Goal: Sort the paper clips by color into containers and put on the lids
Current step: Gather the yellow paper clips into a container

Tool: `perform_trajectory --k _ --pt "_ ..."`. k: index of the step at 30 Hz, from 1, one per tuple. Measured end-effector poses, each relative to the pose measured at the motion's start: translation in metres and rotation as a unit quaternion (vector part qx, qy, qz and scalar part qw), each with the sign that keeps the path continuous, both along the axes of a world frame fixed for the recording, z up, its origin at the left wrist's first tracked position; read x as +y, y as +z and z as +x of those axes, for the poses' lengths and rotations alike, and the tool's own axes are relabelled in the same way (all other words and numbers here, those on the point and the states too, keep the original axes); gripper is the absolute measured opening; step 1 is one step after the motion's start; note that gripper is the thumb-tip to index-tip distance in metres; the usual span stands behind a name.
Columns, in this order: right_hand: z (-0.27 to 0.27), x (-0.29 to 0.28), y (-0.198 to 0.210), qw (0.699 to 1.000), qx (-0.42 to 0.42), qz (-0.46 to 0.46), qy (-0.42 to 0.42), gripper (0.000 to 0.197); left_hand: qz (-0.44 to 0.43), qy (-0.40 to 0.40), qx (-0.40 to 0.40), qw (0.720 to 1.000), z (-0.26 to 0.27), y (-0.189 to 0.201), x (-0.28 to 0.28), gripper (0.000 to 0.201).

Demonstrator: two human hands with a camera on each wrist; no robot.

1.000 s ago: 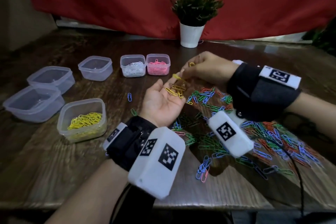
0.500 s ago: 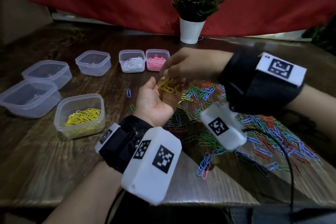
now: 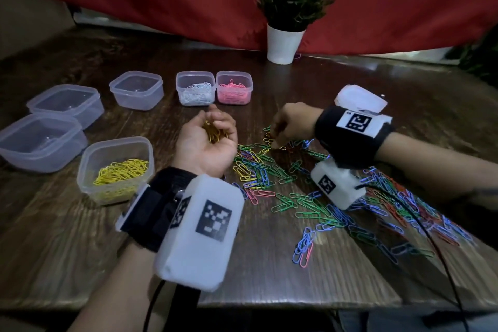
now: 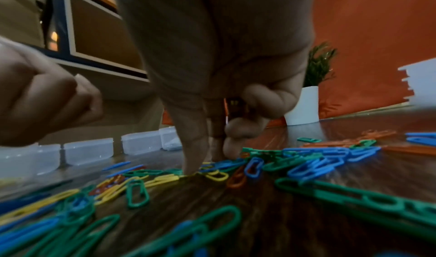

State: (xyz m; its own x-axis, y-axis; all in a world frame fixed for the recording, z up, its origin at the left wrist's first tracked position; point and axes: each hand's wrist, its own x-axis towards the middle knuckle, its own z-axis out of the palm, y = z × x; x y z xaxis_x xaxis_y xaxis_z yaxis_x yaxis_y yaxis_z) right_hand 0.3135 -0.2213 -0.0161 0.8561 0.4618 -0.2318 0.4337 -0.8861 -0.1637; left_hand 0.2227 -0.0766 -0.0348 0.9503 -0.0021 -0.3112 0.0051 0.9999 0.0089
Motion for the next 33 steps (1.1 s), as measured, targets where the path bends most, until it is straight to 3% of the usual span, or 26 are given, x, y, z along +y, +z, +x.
perform_trajectory --k 7,12,18,21,26,29,31,33 --pt "0.008 -0.012 0.004 0.997 0.051 -0.065 -0.003 0.016 -0.025 0.007 0.001 1.000 0.000 0.001 0.000 0.043" --pt "0.010 -0.019 0.005 0.998 0.062 -0.030 -0.016 0.012 -0.019 -0.005 -0.004 1.000 0.000 0.000 0.000 0.041" --pt "0.005 0.003 -0.002 1.000 0.008 -0.020 -0.002 0.015 -0.012 -0.002 0.004 1.000 0.000 -0.001 0.000 0.045" --pt "0.006 0.007 -0.004 0.999 0.025 -0.034 0.001 0.025 -0.020 -0.001 -0.001 1.000 0.000 -0.001 0.001 0.049" --pt "0.004 0.003 -0.006 0.999 0.034 -0.033 0.018 0.019 -0.010 0.003 -0.011 1.000 0.000 0.000 0.001 0.062" --pt "0.002 0.001 -0.008 0.998 -0.020 -0.050 0.040 0.017 0.014 0.010 0.001 1.000 0.001 0.001 -0.002 0.053" --pt "0.002 -0.001 -0.001 0.999 -0.032 -0.020 0.039 0.013 0.049 0.013 0.003 0.999 0.001 0.001 -0.004 0.048" --pt "0.001 0.000 0.015 0.995 -0.018 0.100 0.010 0.007 0.096 0.001 -0.005 0.995 0.002 0.000 -0.006 0.049"
